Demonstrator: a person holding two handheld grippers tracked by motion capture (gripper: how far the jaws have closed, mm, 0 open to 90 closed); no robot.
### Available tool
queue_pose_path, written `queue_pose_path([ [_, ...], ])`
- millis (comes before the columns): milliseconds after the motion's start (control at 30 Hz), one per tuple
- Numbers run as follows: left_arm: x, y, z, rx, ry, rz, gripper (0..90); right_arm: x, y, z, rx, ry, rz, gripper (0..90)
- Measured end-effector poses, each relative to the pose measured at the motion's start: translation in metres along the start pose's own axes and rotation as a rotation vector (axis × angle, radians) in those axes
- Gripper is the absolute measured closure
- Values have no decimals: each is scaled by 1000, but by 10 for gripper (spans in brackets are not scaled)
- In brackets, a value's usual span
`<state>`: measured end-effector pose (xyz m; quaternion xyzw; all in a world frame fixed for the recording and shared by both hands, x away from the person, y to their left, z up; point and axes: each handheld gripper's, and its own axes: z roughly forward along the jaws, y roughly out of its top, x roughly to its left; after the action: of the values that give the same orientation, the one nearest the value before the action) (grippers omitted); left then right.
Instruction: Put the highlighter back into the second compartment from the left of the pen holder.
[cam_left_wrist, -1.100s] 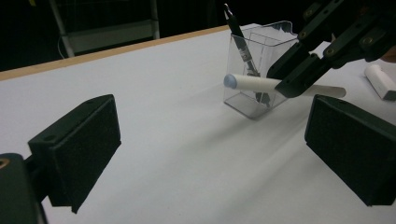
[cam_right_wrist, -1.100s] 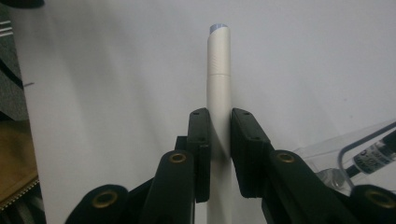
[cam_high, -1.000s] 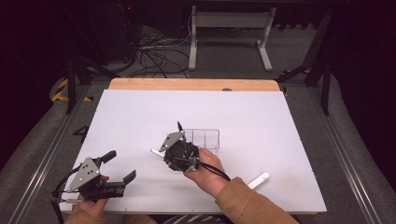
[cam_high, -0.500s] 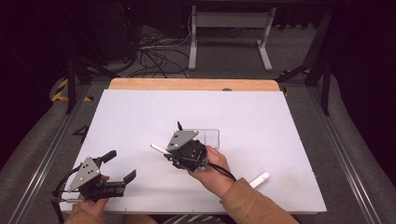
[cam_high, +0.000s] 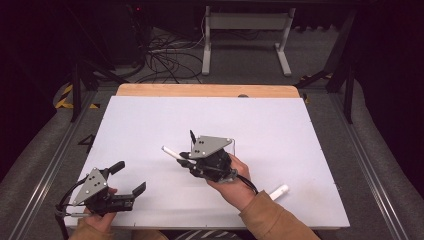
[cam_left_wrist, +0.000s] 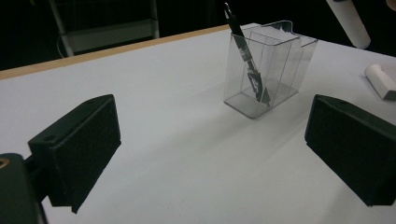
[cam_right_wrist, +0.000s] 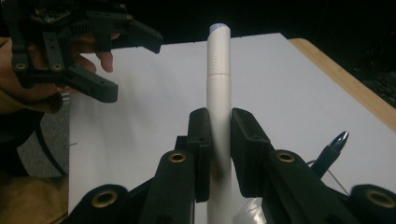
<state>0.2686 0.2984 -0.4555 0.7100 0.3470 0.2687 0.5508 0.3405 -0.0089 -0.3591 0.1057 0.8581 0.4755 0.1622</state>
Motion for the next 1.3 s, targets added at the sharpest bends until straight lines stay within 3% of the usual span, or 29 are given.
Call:
queue_pose_path([
  [500,0,0,0,-1,0,-1,43,-17,-8,-15,-162,-25,33,784],
  [733,0,0,0,-1,-1,-2,44,-27,-14,-20,-223,-65,66,783],
  [1300,1,0,0,2,-2,-3,43,-59,-27,-28,-269,-150,190,784],
])
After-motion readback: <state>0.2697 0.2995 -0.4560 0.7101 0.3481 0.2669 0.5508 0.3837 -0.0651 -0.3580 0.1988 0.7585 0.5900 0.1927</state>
